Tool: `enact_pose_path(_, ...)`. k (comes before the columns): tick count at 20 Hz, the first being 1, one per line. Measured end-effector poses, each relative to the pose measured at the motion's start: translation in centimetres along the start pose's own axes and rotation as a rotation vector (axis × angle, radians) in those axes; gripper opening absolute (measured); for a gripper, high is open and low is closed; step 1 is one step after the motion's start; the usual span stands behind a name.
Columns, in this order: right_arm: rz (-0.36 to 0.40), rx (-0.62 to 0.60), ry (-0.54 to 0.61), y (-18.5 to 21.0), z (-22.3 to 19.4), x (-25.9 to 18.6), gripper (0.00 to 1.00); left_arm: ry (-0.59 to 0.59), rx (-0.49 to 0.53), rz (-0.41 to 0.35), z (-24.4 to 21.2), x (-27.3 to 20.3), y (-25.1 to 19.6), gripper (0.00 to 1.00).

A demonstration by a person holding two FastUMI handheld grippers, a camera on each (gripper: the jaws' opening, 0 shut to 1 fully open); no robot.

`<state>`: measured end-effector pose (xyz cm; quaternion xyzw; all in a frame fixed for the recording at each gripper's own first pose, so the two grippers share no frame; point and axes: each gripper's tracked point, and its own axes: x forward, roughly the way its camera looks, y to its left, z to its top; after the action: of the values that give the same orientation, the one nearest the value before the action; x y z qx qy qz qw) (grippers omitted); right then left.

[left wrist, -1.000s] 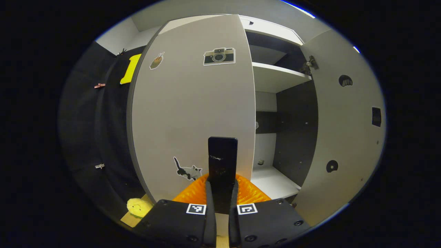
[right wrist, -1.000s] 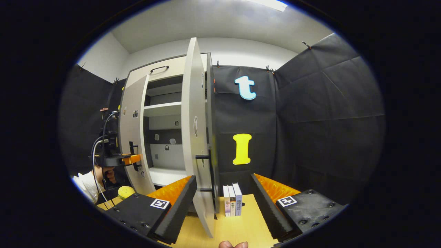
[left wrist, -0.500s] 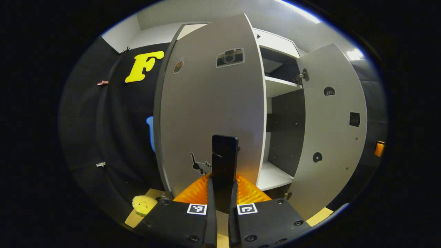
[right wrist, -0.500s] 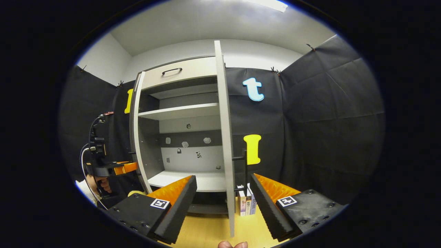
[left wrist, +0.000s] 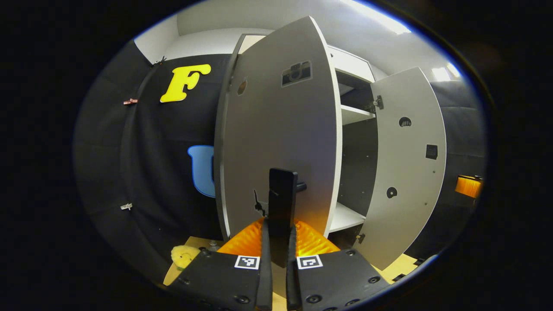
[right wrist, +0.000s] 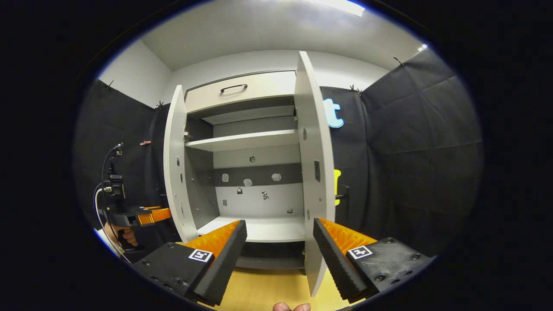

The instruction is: Open the right door of the double-door shoe cabinet with the right hand, and open the left door with the left hand.

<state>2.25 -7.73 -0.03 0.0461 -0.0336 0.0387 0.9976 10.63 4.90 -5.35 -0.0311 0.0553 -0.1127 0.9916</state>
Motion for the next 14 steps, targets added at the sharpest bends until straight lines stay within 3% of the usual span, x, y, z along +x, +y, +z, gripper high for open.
enact_pose_path(6,0.044,0.009,0.025,2.9,-0.7,-0.1,0.98,0.002,0.002,-0.006,-0.1,-1.6,2.4,0.19)
enact_pose_path(14,0.053,-0.007,0.042,3.3,-1.4,0.3,0.98,-0.019,-0.005,-0.014,0.0,-2.6,4.8,0.17)
